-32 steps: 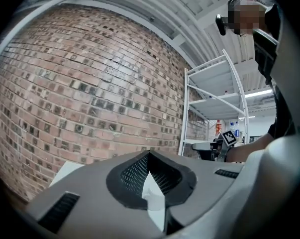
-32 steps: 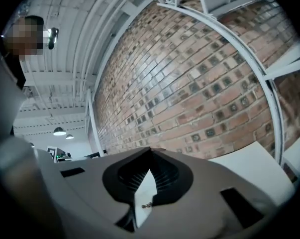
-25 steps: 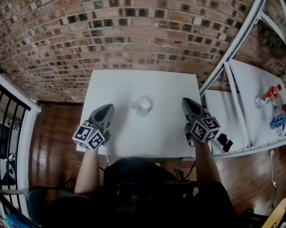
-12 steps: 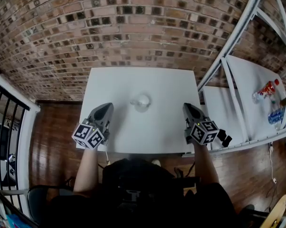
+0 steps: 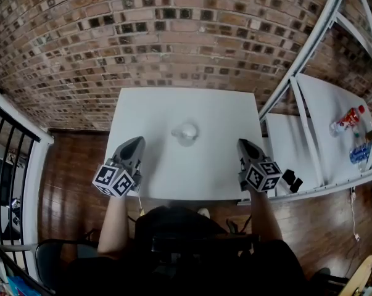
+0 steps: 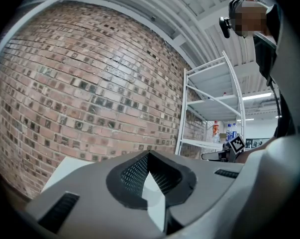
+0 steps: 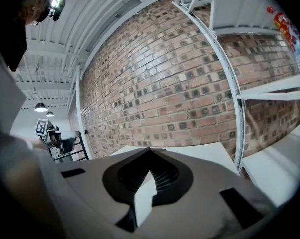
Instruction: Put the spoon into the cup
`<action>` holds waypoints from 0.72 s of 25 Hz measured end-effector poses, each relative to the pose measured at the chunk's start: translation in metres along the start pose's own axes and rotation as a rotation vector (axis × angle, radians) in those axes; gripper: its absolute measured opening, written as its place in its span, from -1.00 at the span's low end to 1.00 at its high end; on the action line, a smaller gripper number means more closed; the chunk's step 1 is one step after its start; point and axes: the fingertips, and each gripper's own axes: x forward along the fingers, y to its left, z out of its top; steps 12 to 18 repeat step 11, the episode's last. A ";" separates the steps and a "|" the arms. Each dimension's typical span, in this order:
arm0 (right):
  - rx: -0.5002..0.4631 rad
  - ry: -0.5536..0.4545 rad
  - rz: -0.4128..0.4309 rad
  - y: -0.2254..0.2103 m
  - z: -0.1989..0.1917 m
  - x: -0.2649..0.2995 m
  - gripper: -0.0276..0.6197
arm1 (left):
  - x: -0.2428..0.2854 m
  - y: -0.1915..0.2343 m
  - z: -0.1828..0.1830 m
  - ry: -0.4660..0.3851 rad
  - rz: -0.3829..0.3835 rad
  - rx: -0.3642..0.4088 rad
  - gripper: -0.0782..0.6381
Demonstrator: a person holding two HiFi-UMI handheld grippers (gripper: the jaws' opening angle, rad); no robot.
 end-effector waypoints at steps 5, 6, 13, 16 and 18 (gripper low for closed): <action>0.006 0.011 -0.015 -0.002 -0.009 0.004 -0.91 | -0.001 0.008 -0.003 0.000 0.012 -0.005 -0.77; 0.005 0.014 -0.016 -0.002 -0.011 0.005 -0.91 | -0.001 0.009 -0.003 0.000 0.013 -0.006 -0.77; -0.009 0.051 -0.024 -0.004 -0.019 0.011 -0.91 | 0.002 0.010 -0.004 0.000 0.011 -0.011 -0.77; -0.009 0.051 -0.024 -0.004 -0.019 0.011 -0.91 | 0.002 0.010 -0.004 0.000 0.011 -0.011 -0.77; -0.009 0.051 -0.024 -0.004 -0.019 0.011 -0.91 | 0.002 0.010 -0.004 0.000 0.011 -0.011 -0.77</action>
